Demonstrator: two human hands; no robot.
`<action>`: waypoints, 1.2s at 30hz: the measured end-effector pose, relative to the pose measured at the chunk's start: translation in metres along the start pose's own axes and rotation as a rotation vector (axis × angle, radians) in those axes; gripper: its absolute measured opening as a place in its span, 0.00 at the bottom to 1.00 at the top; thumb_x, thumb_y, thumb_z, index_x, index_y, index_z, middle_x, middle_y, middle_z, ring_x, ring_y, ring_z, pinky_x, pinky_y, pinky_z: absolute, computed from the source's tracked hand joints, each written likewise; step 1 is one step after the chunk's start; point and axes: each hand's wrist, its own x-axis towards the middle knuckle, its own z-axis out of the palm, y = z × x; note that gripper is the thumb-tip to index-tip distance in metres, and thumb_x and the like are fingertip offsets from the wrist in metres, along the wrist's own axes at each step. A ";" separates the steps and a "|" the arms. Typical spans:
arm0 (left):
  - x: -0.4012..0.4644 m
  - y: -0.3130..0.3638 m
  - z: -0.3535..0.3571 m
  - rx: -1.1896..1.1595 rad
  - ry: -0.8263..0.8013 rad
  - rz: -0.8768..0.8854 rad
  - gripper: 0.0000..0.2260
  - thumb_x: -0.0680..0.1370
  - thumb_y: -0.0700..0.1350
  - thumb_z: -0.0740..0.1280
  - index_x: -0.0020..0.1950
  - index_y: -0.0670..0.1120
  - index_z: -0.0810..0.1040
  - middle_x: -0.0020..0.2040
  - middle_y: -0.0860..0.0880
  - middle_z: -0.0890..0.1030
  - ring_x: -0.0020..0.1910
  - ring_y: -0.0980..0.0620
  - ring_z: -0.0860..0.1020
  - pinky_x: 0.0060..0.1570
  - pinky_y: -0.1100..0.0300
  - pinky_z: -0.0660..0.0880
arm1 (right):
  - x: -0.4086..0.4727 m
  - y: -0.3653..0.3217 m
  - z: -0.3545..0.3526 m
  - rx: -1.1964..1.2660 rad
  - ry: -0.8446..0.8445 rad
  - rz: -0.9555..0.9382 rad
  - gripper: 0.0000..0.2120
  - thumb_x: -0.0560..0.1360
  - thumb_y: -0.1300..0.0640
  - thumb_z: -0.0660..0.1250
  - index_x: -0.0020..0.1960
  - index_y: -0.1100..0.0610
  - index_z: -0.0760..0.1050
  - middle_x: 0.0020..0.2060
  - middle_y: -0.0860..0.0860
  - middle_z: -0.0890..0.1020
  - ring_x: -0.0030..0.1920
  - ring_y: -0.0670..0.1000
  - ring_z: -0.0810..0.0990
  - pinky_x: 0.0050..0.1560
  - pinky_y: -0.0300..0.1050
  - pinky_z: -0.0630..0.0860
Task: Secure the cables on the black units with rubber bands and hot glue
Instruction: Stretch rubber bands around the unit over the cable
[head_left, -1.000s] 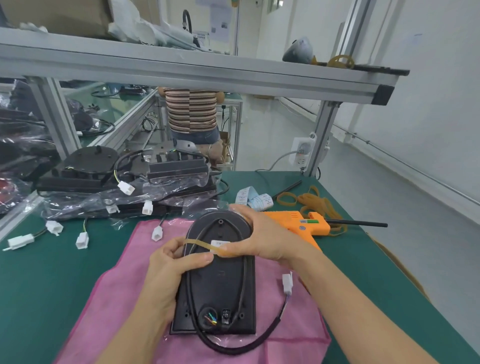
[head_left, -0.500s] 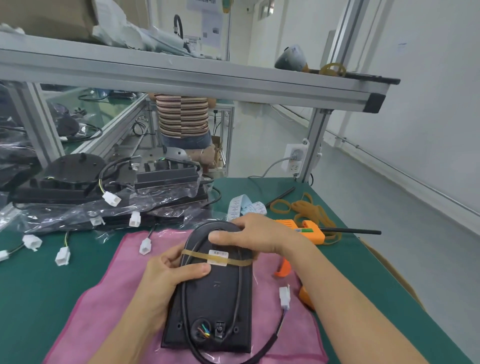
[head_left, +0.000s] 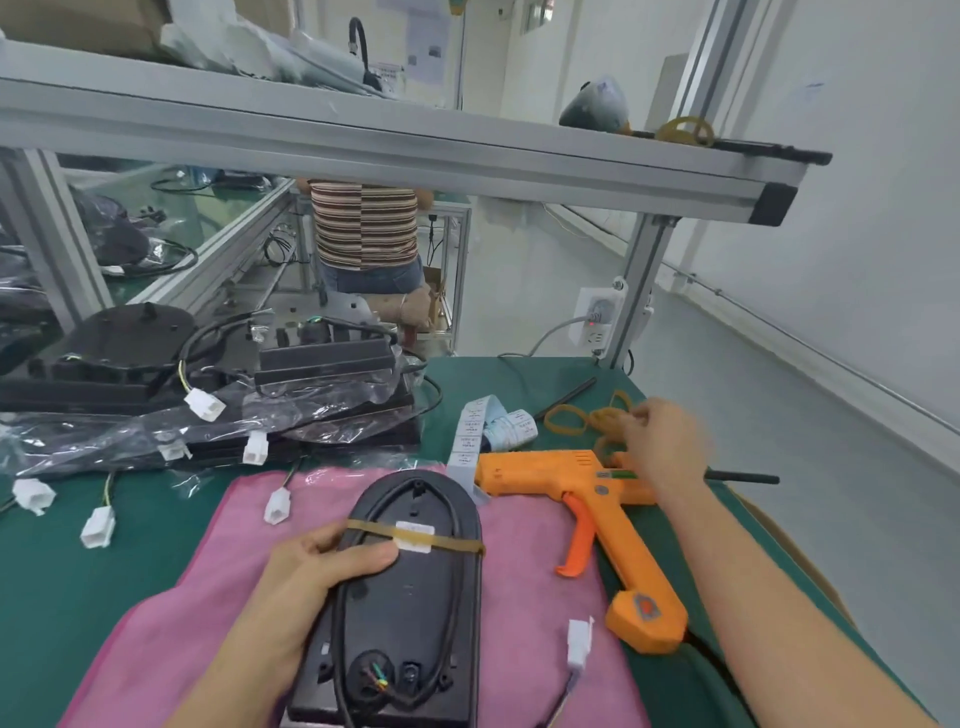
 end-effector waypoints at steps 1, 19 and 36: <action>-0.001 0.000 0.004 0.026 0.021 0.018 0.15 0.63 0.34 0.74 0.49 0.36 0.84 0.45 0.35 0.84 0.39 0.40 0.84 0.33 0.57 0.81 | 0.006 0.004 0.001 -0.084 -0.019 0.022 0.13 0.77 0.50 0.66 0.47 0.60 0.79 0.46 0.57 0.81 0.43 0.58 0.78 0.37 0.44 0.71; -0.002 -0.008 0.012 0.393 0.320 0.254 0.21 0.65 0.40 0.79 0.36 0.46 0.65 0.33 0.46 0.72 0.34 0.50 0.70 0.34 0.57 0.68 | -0.058 -0.038 -0.043 0.538 -0.004 -0.172 0.15 0.76 0.55 0.65 0.31 0.56 0.72 0.28 0.50 0.73 0.34 0.51 0.71 0.36 0.47 0.67; -0.068 0.047 0.047 0.487 -0.106 0.710 0.15 0.72 0.26 0.69 0.48 0.45 0.83 0.45 0.47 0.79 0.36 0.62 0.79 0.39 0.70 0.74 | -0.195 -0.079 -0.050 1.573 -1.159 -0.067 0.14 0.73 0.62 0.56 0.45 0.61 0.81 0.31 0.52 0.75 0.30 0.48 0.74 0.28 0.39 0.74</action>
